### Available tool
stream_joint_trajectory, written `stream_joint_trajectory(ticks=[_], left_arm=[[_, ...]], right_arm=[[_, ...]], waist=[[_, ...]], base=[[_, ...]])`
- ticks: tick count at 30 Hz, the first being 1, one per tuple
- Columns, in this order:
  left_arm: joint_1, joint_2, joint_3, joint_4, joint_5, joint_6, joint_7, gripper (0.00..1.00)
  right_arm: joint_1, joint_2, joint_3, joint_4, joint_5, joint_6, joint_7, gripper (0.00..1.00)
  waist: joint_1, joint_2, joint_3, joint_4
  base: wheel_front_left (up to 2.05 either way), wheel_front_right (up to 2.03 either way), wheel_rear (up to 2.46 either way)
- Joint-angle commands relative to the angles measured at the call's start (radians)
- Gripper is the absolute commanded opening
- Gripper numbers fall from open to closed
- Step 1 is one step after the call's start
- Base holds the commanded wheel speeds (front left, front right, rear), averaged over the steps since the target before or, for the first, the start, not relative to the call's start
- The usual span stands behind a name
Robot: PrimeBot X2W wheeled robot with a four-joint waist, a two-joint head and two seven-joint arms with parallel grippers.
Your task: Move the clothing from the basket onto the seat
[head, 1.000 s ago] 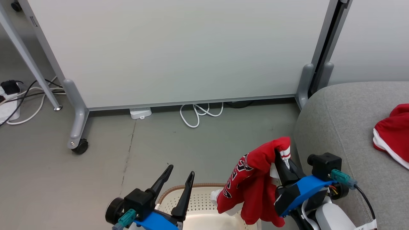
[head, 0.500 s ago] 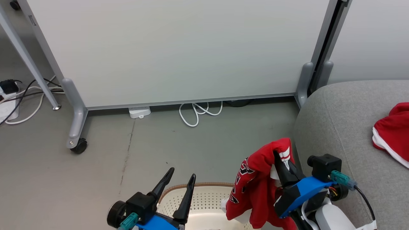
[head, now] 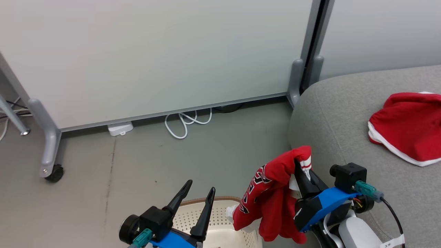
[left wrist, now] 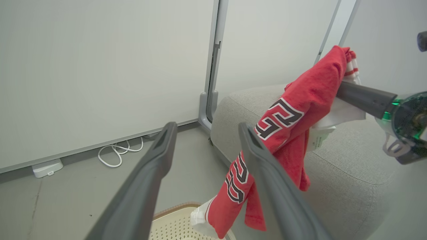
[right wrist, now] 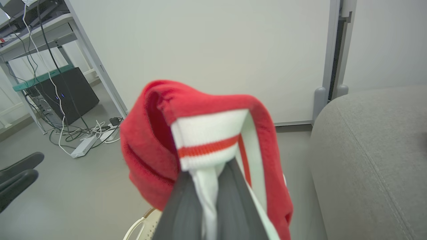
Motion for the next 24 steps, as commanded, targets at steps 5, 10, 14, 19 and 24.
stream_joint_trajectory(ticks=[5,10,14,19,24], left_arm=[[-0.027,-0.004,-0.009,-0.002,-0.005,-0.004,-0.004,1.00],[-0.037,-0.010,-0.023,0.000,-0.007,-0.004,-0.004,1.00],[-0.042,-0.010,-0.022,0.003,-0.007,-0.004,-0.004,1.00],[-0.046,-0.013,-0.026,0.003,-0.009,-0.004,-0.004,1.00],[-0.052,-0.014,-0.028,0.005,-0.010,-0.004,-0.004,1.00]], right_arm=[[-0.012,-0.001,-0.002,0.001,-0.007,0.001,-0.002,0.00],[-0.016,-0.001,-0.004,-0.006,-0.013,0.001,0.001,0.00],[-0.016,-0.001,-0.003,-0.014,-0.014,0.001,0.006,0.00],[-0.012,-0.001,-0.009,-0.015,-0.018,0.001,0.009,0.00],[-0.010,-0.001,-0.010,-0.022,-0.015,0.001,0.010,0.00]], waist=[[0.0000,0.0000,0.007,-0.109],[0.0000,0.0000,0.010,-0.180],[0.0000,0.0000,0.015,-0.238],[0.0000,0.0000,0.023,-0.298],[0.0000,0.0000,0.029,-0.339]], base=[[0.00,0.00,0.00],[0.00,0.00,0.00],[0.00,0.00,0.00],[0.00,0.00,0.00],[0.00,0.00,0.00]])
